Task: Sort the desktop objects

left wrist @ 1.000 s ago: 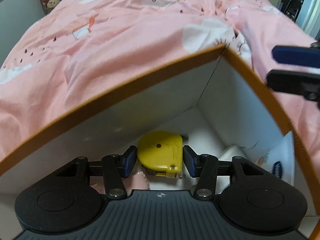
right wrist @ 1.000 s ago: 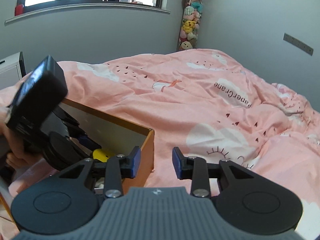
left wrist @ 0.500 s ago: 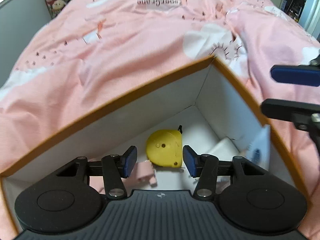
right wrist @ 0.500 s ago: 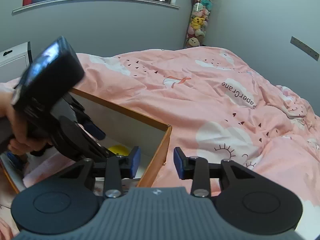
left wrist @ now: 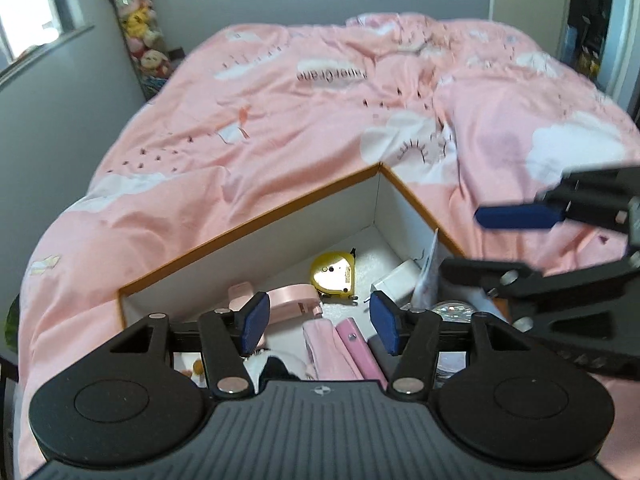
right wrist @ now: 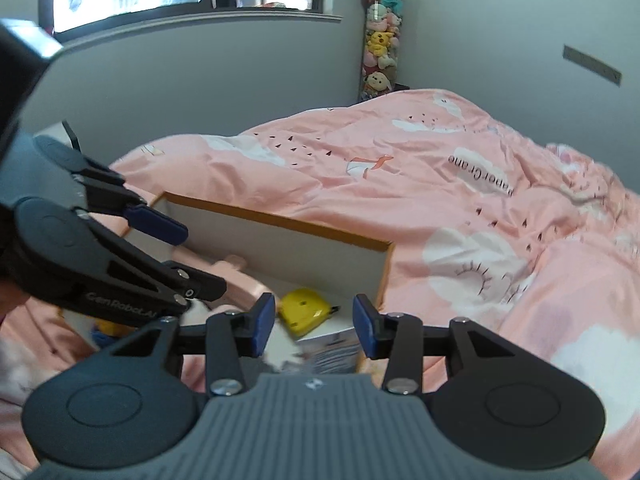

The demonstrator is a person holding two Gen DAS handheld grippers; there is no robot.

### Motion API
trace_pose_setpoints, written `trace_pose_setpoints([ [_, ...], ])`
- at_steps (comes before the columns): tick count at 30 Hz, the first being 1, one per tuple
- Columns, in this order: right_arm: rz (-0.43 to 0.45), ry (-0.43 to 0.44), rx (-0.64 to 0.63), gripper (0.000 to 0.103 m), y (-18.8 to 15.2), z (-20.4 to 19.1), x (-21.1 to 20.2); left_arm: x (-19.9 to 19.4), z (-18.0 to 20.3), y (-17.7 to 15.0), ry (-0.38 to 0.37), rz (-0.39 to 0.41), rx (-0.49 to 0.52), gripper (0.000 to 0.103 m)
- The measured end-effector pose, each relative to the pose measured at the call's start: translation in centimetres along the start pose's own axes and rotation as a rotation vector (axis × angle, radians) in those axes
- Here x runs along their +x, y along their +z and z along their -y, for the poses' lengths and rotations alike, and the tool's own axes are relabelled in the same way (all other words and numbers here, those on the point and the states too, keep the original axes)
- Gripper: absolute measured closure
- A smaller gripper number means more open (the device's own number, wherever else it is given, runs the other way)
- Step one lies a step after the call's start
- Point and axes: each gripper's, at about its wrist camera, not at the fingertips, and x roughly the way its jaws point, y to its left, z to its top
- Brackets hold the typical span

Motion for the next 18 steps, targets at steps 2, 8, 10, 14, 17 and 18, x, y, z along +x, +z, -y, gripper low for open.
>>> trace_pose_setpoints([
  [2, 0.008, 0.002, 0.044, 0.057, -0.5, -0.8, -0.7, -1.3, 0.1, -0.7, 0.011, 0.028, -0.025, 0.038],
  [8, 0.065, -0.081, 0.159, 0.049, -3.1, -2.9, -1.9, -3.1, -0.5, -3.9, 0.052, 0.120, -0.157, 0.033],
  [10, 0.083, -0.101, 0.203, 0.049, -4.2, -3.4, -2.0, -2.9, -0.8, -5.3, 0.055, 0.141, -0.227, 0.033],
  [14, 0.103, -0.154, 0.208, 0.049, -6.2, -4.3, -1.9, -1.8, -0.8, -7.7, 0.067, 0.145, -0.333, 0.033],
  [17, 0.121, -0.182, 0.181, 0.048, -7.5, -4.7, -1.6, -0.6, -0.3, -9.1, 0.117, 0.151, -0.334, 0.032],
  [18, 0.127, -0.178, 0.184, 0.048, -7.9, -4.6, -1.6, -0.3, 0.0, -9.5, 0.129, 0.155, -0.328, 0.032],
])
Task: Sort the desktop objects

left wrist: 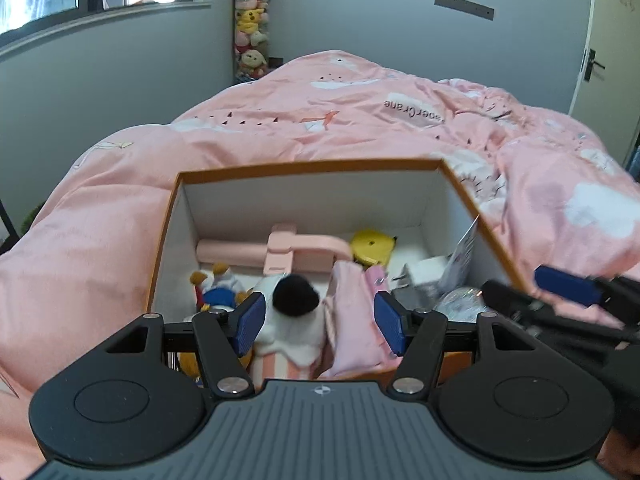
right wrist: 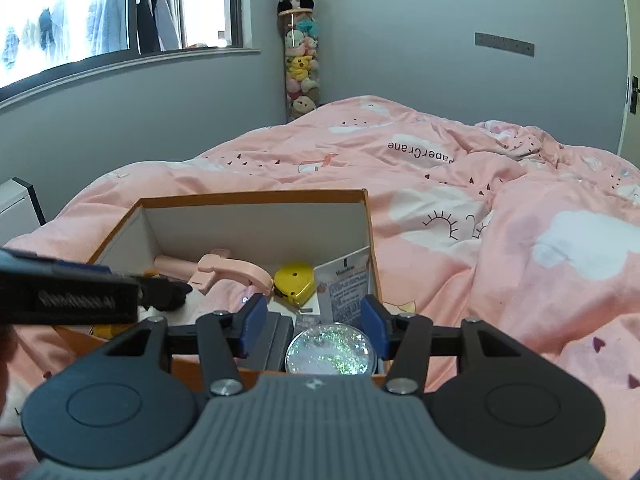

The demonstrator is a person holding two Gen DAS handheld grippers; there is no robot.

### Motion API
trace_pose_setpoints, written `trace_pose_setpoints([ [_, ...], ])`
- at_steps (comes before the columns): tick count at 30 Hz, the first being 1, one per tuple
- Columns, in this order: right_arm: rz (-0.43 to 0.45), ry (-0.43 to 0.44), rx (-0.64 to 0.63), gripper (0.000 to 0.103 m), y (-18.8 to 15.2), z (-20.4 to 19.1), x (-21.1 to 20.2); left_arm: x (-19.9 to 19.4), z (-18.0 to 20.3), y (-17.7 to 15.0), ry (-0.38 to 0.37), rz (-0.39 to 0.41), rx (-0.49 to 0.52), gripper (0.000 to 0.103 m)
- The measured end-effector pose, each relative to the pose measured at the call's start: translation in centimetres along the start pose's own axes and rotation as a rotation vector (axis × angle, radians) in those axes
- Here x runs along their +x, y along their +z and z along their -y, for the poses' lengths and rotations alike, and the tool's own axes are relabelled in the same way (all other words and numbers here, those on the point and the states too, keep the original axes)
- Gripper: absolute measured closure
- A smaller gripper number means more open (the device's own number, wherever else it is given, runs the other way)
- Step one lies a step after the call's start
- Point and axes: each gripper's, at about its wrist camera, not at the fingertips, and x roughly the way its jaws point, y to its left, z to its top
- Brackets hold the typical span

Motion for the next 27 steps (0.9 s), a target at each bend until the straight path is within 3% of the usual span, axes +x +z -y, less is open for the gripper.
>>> trace_pose_setpoints([
  [7, 0.005, 0.033, 0.025, 0.041, -1.1, 1.0, 0.7, 0.3, 1.2, -2.4, 0.059, 0.071, 0.031, 0.030],
  [15, -0.012, 0.058, -0.025, 0.041, -2.0, 0.0, 1.4, 1.0, 0.6, -3.3, 0.077, 0.045, -0.004, 0.025],
  [22, -0.037, 0.061, -0.024, 0.038, -2.5, 0.1, 2.4, 1.5, 0.5, -3.8, 0.102, 0.050, -0.026, 0.013],
  [27, -0.041, 0.057, -0.026, 0.037, -2.6, 0.0, 2.7, 1.9, -0.1, -3.7, 0.085, 0.037, -0.050, 0.012],
])
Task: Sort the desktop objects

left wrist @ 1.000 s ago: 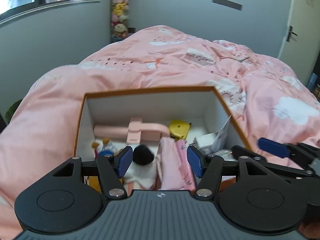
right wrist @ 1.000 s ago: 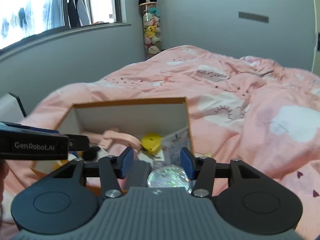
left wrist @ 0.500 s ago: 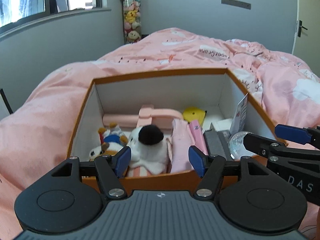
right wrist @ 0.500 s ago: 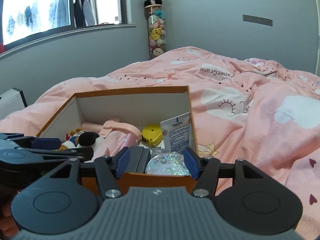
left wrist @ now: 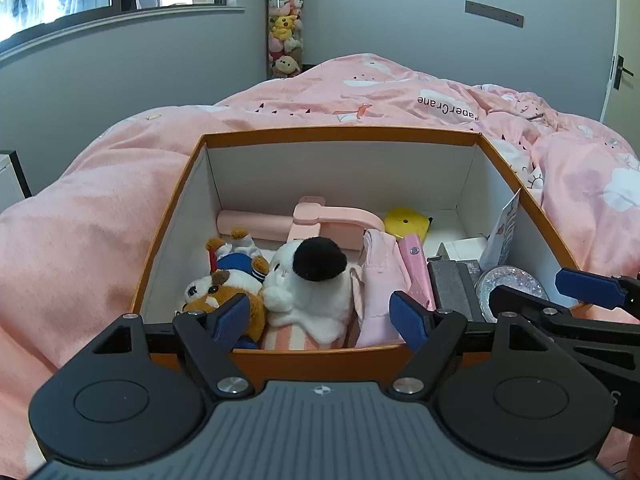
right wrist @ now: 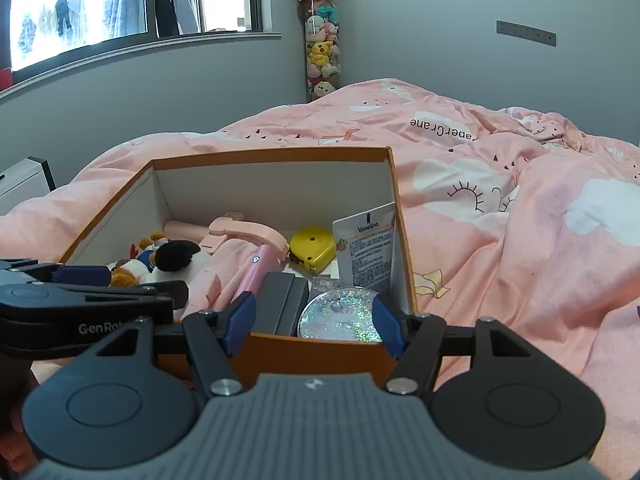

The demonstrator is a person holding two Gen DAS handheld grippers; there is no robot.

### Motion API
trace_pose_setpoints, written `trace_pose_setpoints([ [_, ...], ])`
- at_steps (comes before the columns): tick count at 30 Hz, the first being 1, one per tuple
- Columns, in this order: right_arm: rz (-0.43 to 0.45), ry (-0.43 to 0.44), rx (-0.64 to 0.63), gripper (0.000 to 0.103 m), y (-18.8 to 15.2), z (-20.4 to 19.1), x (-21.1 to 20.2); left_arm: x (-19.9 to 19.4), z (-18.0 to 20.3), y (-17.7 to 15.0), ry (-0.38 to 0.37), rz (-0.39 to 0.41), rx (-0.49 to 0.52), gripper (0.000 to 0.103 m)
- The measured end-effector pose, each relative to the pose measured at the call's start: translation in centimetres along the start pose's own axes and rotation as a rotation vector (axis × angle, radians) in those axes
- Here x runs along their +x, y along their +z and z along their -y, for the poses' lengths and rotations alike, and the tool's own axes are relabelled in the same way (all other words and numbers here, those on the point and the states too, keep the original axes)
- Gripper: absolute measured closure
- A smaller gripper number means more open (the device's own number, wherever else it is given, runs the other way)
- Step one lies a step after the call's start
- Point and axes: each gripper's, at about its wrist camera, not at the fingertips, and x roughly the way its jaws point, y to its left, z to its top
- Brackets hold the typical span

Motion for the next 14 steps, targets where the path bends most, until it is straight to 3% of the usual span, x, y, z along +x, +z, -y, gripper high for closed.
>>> trace_pose_setpoints([
  [14, -0.001, 0.001, 0.001, 0.036, -0.02, 0.02, 0.04, 0.14, -0.05, -0.03, 0.009, -0.005, -0.001, 0.008],
])
